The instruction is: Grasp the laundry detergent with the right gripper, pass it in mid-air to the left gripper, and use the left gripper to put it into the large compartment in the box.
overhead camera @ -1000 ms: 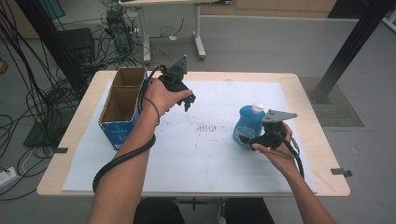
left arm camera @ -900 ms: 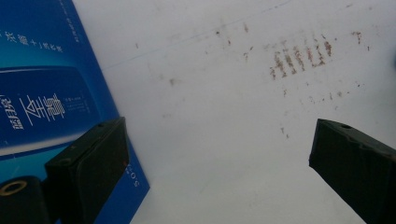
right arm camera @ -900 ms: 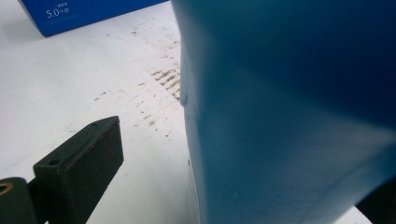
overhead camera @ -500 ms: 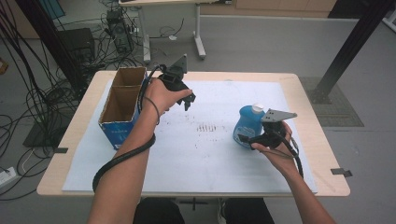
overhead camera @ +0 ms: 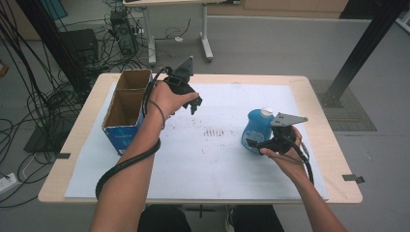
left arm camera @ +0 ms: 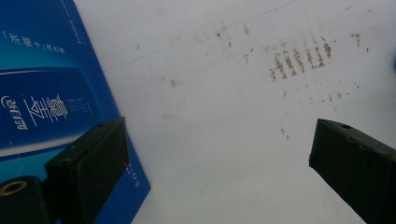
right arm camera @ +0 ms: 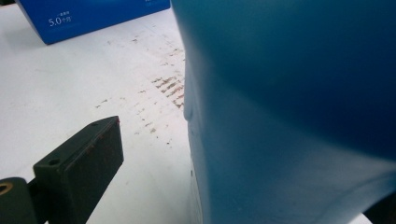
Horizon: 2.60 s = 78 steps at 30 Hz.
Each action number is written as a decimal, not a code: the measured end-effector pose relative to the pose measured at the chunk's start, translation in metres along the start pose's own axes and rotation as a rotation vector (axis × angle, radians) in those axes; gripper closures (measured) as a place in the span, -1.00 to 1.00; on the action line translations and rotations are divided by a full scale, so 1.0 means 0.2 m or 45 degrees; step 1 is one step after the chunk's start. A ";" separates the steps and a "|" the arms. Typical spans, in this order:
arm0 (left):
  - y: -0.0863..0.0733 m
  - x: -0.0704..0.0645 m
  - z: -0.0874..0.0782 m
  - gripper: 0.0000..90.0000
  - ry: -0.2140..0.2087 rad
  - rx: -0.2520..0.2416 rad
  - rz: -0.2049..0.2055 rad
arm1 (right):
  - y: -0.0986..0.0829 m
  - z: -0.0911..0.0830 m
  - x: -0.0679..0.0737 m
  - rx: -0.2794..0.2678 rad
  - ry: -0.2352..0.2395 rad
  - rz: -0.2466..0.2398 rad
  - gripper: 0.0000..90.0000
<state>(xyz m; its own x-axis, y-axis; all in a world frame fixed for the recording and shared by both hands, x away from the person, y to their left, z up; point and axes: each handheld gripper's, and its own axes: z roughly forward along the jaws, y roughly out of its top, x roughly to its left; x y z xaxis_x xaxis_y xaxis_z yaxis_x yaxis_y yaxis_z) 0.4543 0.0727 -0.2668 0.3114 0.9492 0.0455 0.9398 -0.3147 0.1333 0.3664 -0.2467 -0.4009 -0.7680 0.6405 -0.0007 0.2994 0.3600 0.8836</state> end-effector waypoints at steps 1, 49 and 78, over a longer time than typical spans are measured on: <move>0.00 0.00 0.00 -0.88 -0.002 -0.001 -0.002 | 0.00 0.00 0.00 0.000 0.000 -0.001 -0.96; 0.02 -0.01 0.01 -0.88 -0.011 -0.008 0.002 | -0.05 0.03 -0.05 0.018 -0.005 -0.025 -0.17; 0.03 -0.01 0.01 -0.88 -0.002 -0.010 -0.002 | -0.06 0.03 -0.07 0.001 0.016 -0.033 -0.07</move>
<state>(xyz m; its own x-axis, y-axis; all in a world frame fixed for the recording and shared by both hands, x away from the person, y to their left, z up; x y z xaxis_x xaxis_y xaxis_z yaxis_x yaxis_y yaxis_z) 0.4584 0.0688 -0.2674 0.3099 0.9498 0.0435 0.9392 -0.3130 0.1413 0.3769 -0.2551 -0.4139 -0.7828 0.6221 -0.0179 0.2794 0.3770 0.8830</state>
